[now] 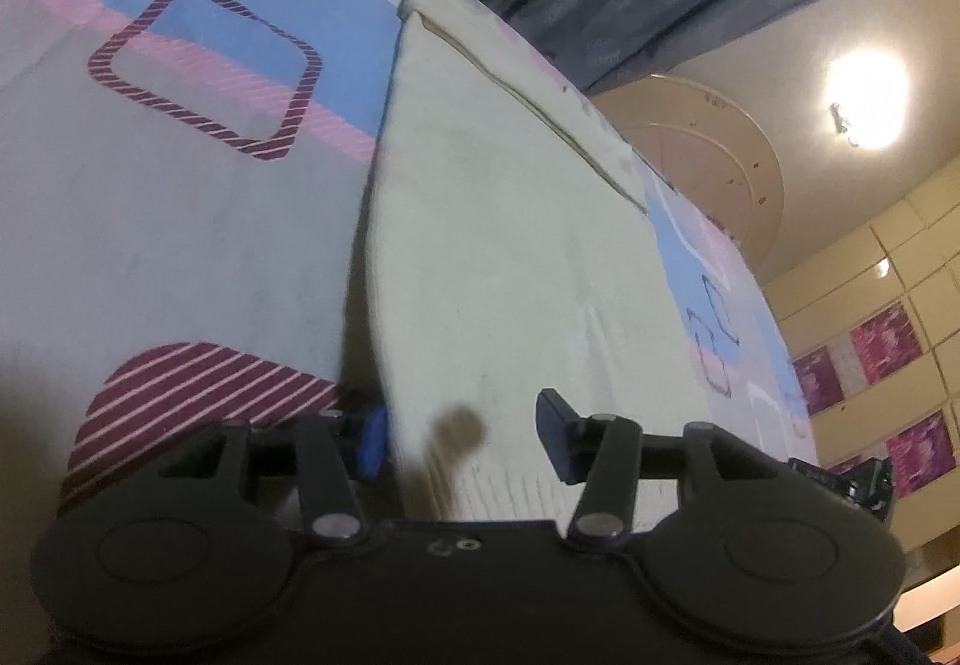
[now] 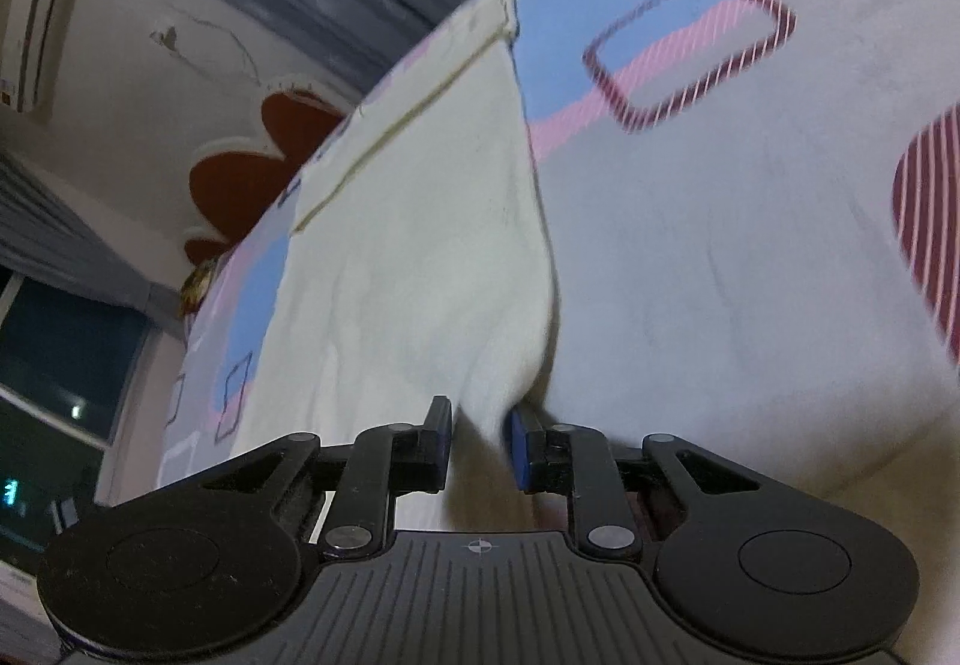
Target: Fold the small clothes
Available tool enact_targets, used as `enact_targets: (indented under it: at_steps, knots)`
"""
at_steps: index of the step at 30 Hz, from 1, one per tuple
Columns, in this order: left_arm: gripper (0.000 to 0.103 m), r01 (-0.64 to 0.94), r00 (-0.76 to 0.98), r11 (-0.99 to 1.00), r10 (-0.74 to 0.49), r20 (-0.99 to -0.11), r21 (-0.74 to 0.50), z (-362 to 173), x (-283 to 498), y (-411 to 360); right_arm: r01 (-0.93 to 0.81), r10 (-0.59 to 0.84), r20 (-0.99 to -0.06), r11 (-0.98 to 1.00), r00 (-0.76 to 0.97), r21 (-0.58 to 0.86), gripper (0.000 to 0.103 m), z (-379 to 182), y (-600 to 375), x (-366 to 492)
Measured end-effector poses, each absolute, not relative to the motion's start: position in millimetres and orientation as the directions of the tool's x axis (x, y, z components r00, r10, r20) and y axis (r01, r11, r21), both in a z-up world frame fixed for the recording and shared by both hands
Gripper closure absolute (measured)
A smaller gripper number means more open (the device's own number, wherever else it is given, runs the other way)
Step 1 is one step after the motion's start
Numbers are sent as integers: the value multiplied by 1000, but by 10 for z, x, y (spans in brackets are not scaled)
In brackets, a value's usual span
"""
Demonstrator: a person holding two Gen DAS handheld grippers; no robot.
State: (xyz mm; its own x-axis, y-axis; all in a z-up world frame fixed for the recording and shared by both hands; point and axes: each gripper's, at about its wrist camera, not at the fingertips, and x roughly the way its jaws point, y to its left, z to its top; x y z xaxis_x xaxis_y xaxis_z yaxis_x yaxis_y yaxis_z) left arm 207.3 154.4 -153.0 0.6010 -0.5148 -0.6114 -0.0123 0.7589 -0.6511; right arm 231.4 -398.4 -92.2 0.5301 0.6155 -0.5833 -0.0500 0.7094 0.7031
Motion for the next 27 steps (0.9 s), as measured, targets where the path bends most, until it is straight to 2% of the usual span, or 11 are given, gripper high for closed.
enact_targets:
  at_steps: [6, 13, 17, 22, 23, 24, 25, 27]
  knots:
    - [54, -7, 613, 761, -509, -604, -649, -1541, 2160, 1514, -36, 662, -562, 662, 495, 748, 81, -1055, -4015, 2542]
    - [57, 8, 619, 745, -527, -582, -667, -1571, 2062, 1580, -101, 747, -501, 594, 438, 798, 81, -1098, -3988, 2243]
    - [64, -1, 622, 775, -494, -607, -633, -1536, 2075, 1546, -89, 716, -507, 615, 480, 783, 83, -1053, -3990, 2257]
    - [64, -4, 627, 781, -485, -609, -625, -1520, 2021, 1517, -122, 693, -543, 662, 474, 739, 83, -904, -3938, 2280]
    - [71, -4, 627, 782, -483, -611, -623, -1522, 2023, 1508, -129, 684, -561, 680, 466, 722, 83, -899, -3903, 2293]
    - [84, -9, 627, 795, -468, -623, -606, -1512, 2026, 1491, -133, 673, -578, 697, 462, 705, 94, -907, -3860, 2309]
    - [101, -22, 634, 811, -441, -636, -584, -1485, 2042, 1483, -142, 662, -593, 713, 458, 687, 101, -914, -3823, 2309]
    - [101, -19, 718, 793, -413, -560, -609, -1346, 1939, 1564, -168, 631, -606, 747, 484, 643, 101, -826, -3778, 2269]
